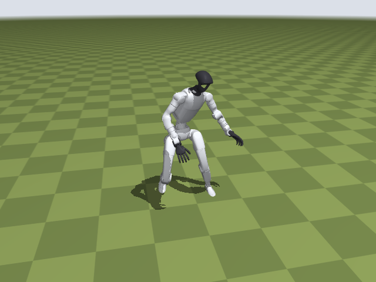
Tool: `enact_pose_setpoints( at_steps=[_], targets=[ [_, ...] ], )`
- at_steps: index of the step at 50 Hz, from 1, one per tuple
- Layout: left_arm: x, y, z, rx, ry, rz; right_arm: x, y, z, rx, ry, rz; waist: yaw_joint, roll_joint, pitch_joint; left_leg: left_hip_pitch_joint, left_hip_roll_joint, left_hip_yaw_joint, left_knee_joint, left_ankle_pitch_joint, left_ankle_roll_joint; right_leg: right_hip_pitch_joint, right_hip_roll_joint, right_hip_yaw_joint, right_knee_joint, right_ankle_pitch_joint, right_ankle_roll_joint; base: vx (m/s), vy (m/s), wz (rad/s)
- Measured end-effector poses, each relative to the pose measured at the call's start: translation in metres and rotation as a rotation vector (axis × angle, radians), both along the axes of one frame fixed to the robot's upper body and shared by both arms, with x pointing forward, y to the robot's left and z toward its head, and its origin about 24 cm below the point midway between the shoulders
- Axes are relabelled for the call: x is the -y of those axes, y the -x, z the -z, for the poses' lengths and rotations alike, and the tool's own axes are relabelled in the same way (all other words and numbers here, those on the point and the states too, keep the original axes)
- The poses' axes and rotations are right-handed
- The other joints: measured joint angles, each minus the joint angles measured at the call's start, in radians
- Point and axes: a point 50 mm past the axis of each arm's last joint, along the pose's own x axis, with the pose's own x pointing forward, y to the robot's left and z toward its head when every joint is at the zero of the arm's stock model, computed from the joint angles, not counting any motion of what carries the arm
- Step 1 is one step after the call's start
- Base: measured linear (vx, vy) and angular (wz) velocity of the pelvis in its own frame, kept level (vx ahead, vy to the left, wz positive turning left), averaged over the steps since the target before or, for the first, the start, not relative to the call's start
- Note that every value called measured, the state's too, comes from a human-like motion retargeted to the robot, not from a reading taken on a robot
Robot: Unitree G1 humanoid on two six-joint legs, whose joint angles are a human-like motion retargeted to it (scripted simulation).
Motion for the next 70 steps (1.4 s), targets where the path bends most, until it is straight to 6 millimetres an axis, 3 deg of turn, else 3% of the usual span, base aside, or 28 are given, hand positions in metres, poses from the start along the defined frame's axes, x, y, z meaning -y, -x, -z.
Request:
enact_pose_setpoints(
  at_steps=[3, 7, 10, 12, 16, 18, 19, 22, 24, 26, 28, 30, 32, 35, 37, 40, 42, 43, 45, 47, 50, 53, 55, 57, 60, 63, 67, 70],
  targets=[
    [0.034, -0.015, 0.014, -0.006, 0.061, 0.106, -0.028, -0.030, -0.057, 0.125, -0.054, -0.233, -0.042, 0.045, 0.000, 0.050, 0.059, -0.016, -0.002, -0.043, -0.017, -0.112, 0.026, 0.021, -0.024, -0.010, 0.030, 0.63, -0.25, 0.18],
    [0.090, -0.010, 0.059, -0.077, 0.165, 0.332, -0.067, -0.048, -0.117, 0.173, -0.215, -0.494, -0.106, 0.164, 0.000, 0.202, 0.174, 0.055, -0.060, -0.062, -0.059, -0.190, 0.052, 0.062, -0.269, 0.007, 0.083, 0.74, -0.25, -0.69],
    [0.130, 0.008, 0.091, -0.131, 0.270, 0.518, -0.086, -0.057, -0.141, 0.134, -0.343, -0.600, -0.201, 0.249, 0.000, 0.307, 0.225, 0.140, -0.056, -0.082, -0.080, -0.187, 0.065, 0.116, -0.593, 0.177, 0.129, 0.84, -0.23, -0.62],
    [0.155, 0.024, 0.109, -0.124, 0.419, 0.588, -0.089, -0.064, -0.153, 0.101, -0.422, -0.621, -0.291, 0.300, 0.000, 0.338, 0.242, 0.190, 0.027, -0.103, -0.066, -0.179, 0.074, 0.181, -0.612, 0.254, 0.150, 0.90, -0.20, -0.26],
    [0.192, 0.048, 0.124, -0.021, 0.750, 0.600, -0.085, -0.092, -0.183, 0.176, -0.552, -0.510, -0.490, 0.397, 0.000, 0.199, 0.234, 0.177, 0.413, -0.100, -0.020, -0.196, 0.064, 0.176, -0.398, 0.090, 0.172, 0.83, -0.15, -0.06],
    [0.197, 0.052, 0.124, 0.022, 0.826, 0.590, -0.066, -0.111, -0.190, 0.249, -0.606, -0.311, -0.548, 0.439, 0.000, 0.092, 0.173, 0.154, 0.589, -0.092, -0.024, -0.213, 0.062, 0.172, -0.350, 0.045, 0.142, 0.70, -0.06, -0.41],
    [0.195, 0.053, 0.123, 0.030, 0.832, 0.586, -0.043, -0.120, -0.185, 0.276, -0.628, -0.145, -0.550, 0.456, 0.000, 0.054, 0.144, 0.172, 0.641, -0.095, -0.029, -0.211, 0.062, 0.175, -0.344, 0.033, 0.124, 0.68, -0.02, -0.72],
    [0.173, 0.052, 0.120, 0.017, 0.784, 0.564, 0.062, -0.118, -0.145, 0.251, -0.642, 0.490, -0.502, 0.483, 0.000, -0.023, 0.114, 0.321, 0.694, -0.101, -0.016, -0.150, 0.044, 0.180, -0.384, 0.023, 0.092, 0.70, 0.04, -0.49],
    [0.148, 0.049, 0.115, 0.001, 0.694, 0.520, 0.139, -0.077, -0.103, 0.133, -0.634, 0.909, -0.455, 0.471, 0.000, -0.063, 0.116, 0.426, 0.664, -0.096, -0.010, -0.065, 0.011, 0.163, -0.439, 0.036, 0.090, 0.73, 0.06, 0.21],
    [0.120, 0.041, 0.105, -0.010, 0.565, 0.463, 0.195, -0.011, -0.056, -0.025, -0.611, 1.212, -0.410, 0.446, 0.000, -0.106, 0.095, 0.472, 0.587, -0.075, -0.026, 0.035, -0.025, 0.125, -0.500, 0.070, 0.098, 0.75, 0.04, 0.81],
    [0.093, 0.028, 0.086, -0.017, 0.403, 0.416, 0.225, 0.064, -0.008, -0.175, -0.569, 1.355, -0.362, 0.405, -0.004, -0.140, 0.058, 0.476, 0.460, -0.039, -0.044, 0.139, -0.064, 0.071, -0.549, 0.123, 0.118, 0.78, -0.01, 1.22],
    [0.066, 0.010, 0.056, 0.001, 0.219, 0.377, 0.227, 0.139, 0.038, -0.318, -0.480, 1.362, -0.306, 0.342, -0.010, -0.149, 0.009, 0.450, 0.277, -0.003, -0.049, 0.221, -0.105, 0.027, -0.557, 0.183, 0.141, 0.81, -0.07, 1.27],
    [0.042, -0.008, 0.018, 0.051, 0.050, 0.334, 0.204, 0.208, 0.077, -0.492, -0.307, 1.292, -0.236, 0.274, -0.010, -0.112, -0.040, 0.358, 0.003, 0.090, -0.062, 0.251, -0.126, 0.025, -0.495, 0.240, 0.142, 0.83, -0.11, 0.83],
    [0.009, -0.028, -0.048, 0.117, -0.167, 0.273, 0.146, 0.302, 0.113, -0.822, -0.121, 1.118, -0.122, 0.188, -0.002, -0.052, -0.065, 0.178, -0.209, 0.324, -0.073, 0.203, -0.105, 0.095, -0.287, 0.326, 0.095, 0.83, -0.15, 0.33],
    [-0.013, -0.032, -0.090, 0.133, -0.278, 0.217, 0.103, 0.352, 0.126, -1.090, -0.189, 0.971, -0.081, 0.110, 0.000, -0.078, -0.080, 0.161, -0.064, 0.230, -0.008, 0.116, -0.061, 0.194, -0.126, 0.358, 0.109, 0.78, -0.20, 0.28],
    [-0.044, -0.023, -0.139, 0.140, -0.361, 0.071, 0.046, 0.397, 0.133, -1.485, -0.405, 0.679, -0.041, 0.037, 0.000, -0.095, -0.040, 0.152, 0.084, 0.083, 0.048, -0.021, 0.002, 0.236, 0.055, 0.272, 0.105, 0.69, -0.23, 0.09],
    [-0.057, -0.013, -0.142, 0.161, -0.300, -0.070, 0.033, 0.397, 0.135, -1.668, -0.423, 0.464, -0.064, 0.020, 0.000, -0.070, -0.012, 0.130, 0.080, 0.056, 0.045, -0.093, -0.030, 0.168, 0.079, 0.212, 0.073, 0.63, -0.22, 0.36],
    [-0.060, -0.007, -0.135, 0.183, -0.239, -0.153, 0.040, 0.390, 0.137, -1.699, -0.254, 0.373, -0.087, 0.020, 0.000, -0.048, 0.002, 0.116, 0.058, 0.050, 0.029, -0.119, -0.032, 0.144, 0.059, 0.194, 0.083, 0.63, -0.23, 0.55],
    [-0.057, 0.000, -0.102, 0.232, -0.059, -0.272, 0.034, 0.362, 0.144, -1.644, -0.417, 0.430, -0.136, 0.038, 0.000, 0.014, 0.033, 0.092, -0.014, 0.057, -0.010, -0.152, -0.023, 0.117, -0.033, 0.178, 0.111, 0.64, -0.24, 0.51],
    [-0.037, 0.003, -0.050, 0.219, 0.143, -0.294, 0.056, 0.331, 0.145, -1.633, -0.300, 0.315, -0.177, 0.086, 0.000, 0.098, 0.078, 0.092, -0.102, 0.077, -0.051, -0.154, -0.011, 0.108, -0.202, 0.174, 0.147, 0.65, -0.25, 0.21],
    [0.007, 0.014, 0.028, 0.146, 0.352, -0.188, 0.091, 0.271, 0.141, -1.307, -0.161, 0.441, -0.246, 0.176, 0.000, 0.218, 0.147, 0.112, -0.197, 0.081, -0.115, -0.099, 0.013, 0.121, -0.568, 0.195, 0.233, 0.69, -0.28, 0.07],
    [0.062, 0.036, 0.092, 0.069, 0.537, -0.014, 0.128, 0.201, 0.118, -0.935, -0.100, 0.585, -0.326, 0.237, 0.000, 0.283, 0.174, 0.147, -0.142, 0.005, -0.111, -0.023, 0.008, 0.195, -0.907, 0.368, 0.275, 0.73, -0.30, -0.08],
    [0.097, 0.055, 0.122, 0.052, 0.684, 0.047, 0.145, 0.148, 0.092, -0.691, -0.111, 0.642, -0.377, 0.281, 0.000, 0.272, 0.194, 0.157, 0.000, -0.074, -0.074, -0.030, 0.027, 0.237, -0.848, 0.345, 0.261, 0.71, -0.24, -0.36],
    [0.134, 0.073, 0.144, 0.051, 0.828, 0.079, 0.153, 0.090, 0.060, -0.494, -0.149, 0.641, -0.431, 0.334, 0.000, 0.198, 0.211, 0.153, 0.229, -0.136, -0.029, -0.083, 0.050, 0.235, -0.678, 0.242, 0.255, 0.64, -0.16, -0.59],
    [0.185, 0.082, 0.153, 0.048, 0.945, 0.185, 0.148, 0.002, 0.002, -0.310, -0.139, 0.605, -0.484, 0.387, 0.000, 0.045, 0.178, 0.163, 0.560, -0.154, -0.006, -0.191, 0.062, 0.253, -0.489, 0.163, 0.248, 0.54, -0.04, -0.87],
    [0.204, 0.075, 0.146, 0.037, 0.959, 0.348, 0.128, -0.054, -0.048, -0.209, -0.031, 0.657, -0.472, 0.415, 0.000, -0.028, 0.121, 0.252, 0.636, -0.138, -0.014, -0.158, 0.080, 0.275, -0.557, 0.171, 0.187, 0.42, 0.11, -0.77],
    [0.183, 0.056, 0.122, 0.139, 0.922, 0.451, 0.087, -0.095, -0.093, -0.006, -0.229, 0.570, -0.435, 0.388, 0.000, -0.116, 0.124, 0.455, 0.578, -0.127, 0.008, -0.035, 0.008, 0.212, -0.672, 0.237, 0.183, 0.41, 0.18, 0.49],
    [0.156, 0.039, 0.105, 0.212, 0.851, 0.439, 0.069, -0.098, -0.110, 0.122, -0.383, 0.333, -0.384, 0.353, -0.001, -0.151, 0.105, 0.533, 0.425, -0.088, -0.010, 0.110, -0.047, 0.138, -0.779, 0.317, 0.215, 0.44, 0.20, 1.25]
  ],
)
